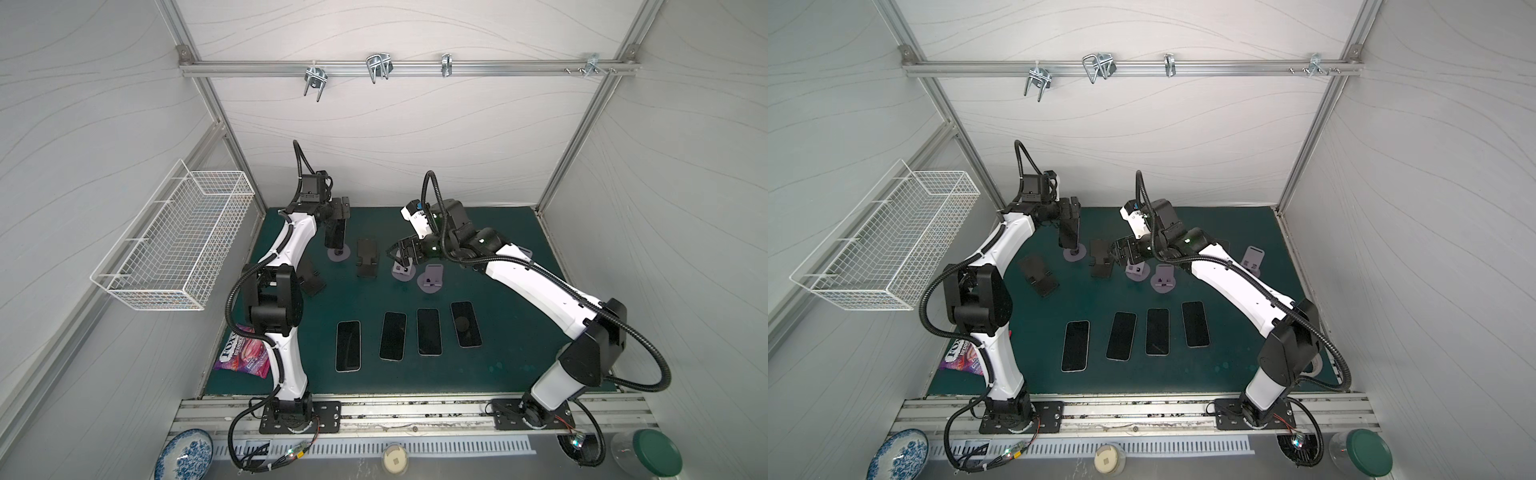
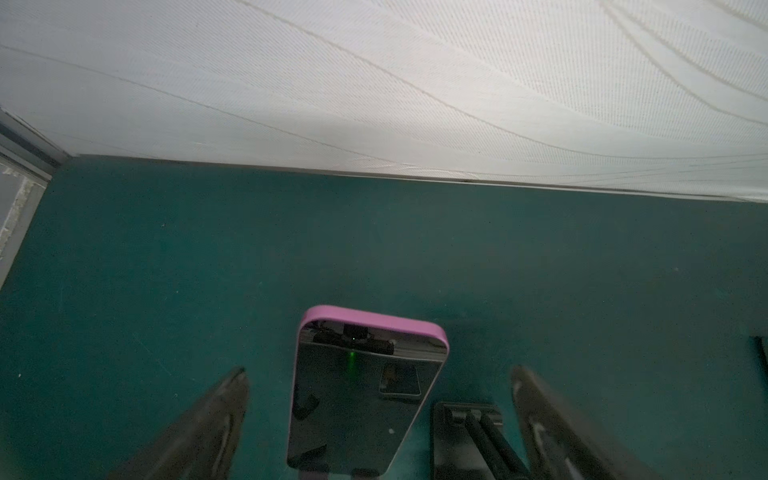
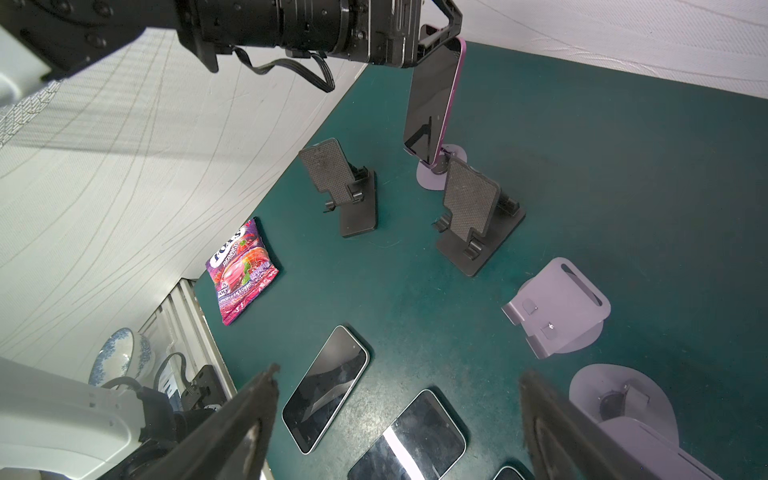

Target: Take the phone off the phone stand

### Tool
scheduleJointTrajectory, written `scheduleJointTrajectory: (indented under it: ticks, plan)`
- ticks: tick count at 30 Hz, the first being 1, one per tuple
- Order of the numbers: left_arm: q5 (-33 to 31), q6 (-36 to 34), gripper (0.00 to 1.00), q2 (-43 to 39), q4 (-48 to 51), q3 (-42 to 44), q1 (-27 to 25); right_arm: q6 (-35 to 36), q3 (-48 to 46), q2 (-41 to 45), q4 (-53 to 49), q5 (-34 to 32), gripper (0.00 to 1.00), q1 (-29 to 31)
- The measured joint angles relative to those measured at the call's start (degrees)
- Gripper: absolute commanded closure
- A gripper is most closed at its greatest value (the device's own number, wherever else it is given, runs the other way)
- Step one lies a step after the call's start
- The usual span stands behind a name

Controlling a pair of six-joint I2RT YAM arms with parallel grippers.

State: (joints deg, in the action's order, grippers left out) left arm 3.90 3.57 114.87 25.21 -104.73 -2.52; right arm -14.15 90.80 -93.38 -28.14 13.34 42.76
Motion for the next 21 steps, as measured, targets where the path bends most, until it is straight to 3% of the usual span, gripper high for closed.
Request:
scheduleJointTrajectory:
  ticks: [21]
  plan:
    - [-0.5,-1.9,0.01,5.0,5.0,-4.5,0.0,-1.0,0.0,-2.8,0.0,2.0,0.09,-1.2]
